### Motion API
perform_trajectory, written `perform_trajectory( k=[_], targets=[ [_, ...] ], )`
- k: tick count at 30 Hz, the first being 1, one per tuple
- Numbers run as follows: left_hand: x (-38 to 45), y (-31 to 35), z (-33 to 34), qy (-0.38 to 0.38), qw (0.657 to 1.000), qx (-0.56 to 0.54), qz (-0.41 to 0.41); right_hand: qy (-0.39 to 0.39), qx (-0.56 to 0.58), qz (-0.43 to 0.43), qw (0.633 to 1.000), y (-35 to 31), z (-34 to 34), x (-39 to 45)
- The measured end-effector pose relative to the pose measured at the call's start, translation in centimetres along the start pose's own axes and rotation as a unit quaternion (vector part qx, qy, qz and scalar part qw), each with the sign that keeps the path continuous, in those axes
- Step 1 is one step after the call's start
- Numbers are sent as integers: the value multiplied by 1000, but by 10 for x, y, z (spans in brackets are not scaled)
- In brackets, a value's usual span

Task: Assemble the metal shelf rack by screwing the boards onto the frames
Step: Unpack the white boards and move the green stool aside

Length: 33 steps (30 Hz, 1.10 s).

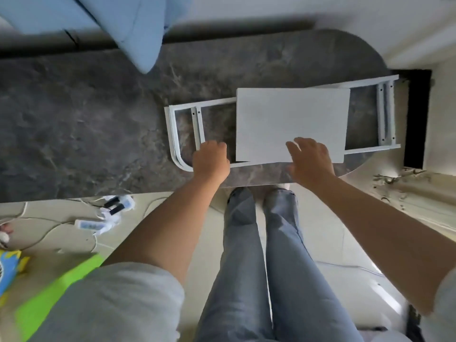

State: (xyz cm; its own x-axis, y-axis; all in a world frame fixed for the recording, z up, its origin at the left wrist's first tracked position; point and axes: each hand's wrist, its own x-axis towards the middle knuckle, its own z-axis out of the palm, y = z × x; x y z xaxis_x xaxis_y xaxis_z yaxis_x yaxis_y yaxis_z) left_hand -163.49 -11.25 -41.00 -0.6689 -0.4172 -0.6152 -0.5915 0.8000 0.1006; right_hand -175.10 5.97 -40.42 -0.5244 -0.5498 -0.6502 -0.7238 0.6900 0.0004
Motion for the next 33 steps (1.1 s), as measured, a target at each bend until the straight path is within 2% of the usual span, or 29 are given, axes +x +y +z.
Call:
perform_trajectory(
  k=[5,7,10,14,18,22,26,30,31,33],
  targets=[
    [2,5,53,1,998,-41,-54,-40,-63,-21,997,6,41,37],
    [6,6,69,1,998,-35,-59,-3,-91,-56,994,9,52,49],
    [13,11,84,-12,998,-17,-67,97,-146,-124,977,19,66,57],
    [21,19,100,12,995,-13,-95,125,-200,-172,957,32,71,64],
    [21,15,104,35,996,28,-77,147,-175,-191,955,35,73,65],
    [22,10,99,12,999,27,-46,144,-163,-220,951,39,69,61],
    [12,9,86,70,996,58,12,125,-165,-233,950,41,56,55],
    [3,7,83,107,992,52,41,161,-149,-282,934,53,41,49],
    [-1,11,73,116,991,54,32,172,-139,-289,931,55,34,46],
    [-7,15,53,81,996,35,-15,196,-133,-302,923,59,21,39]
  ],
)
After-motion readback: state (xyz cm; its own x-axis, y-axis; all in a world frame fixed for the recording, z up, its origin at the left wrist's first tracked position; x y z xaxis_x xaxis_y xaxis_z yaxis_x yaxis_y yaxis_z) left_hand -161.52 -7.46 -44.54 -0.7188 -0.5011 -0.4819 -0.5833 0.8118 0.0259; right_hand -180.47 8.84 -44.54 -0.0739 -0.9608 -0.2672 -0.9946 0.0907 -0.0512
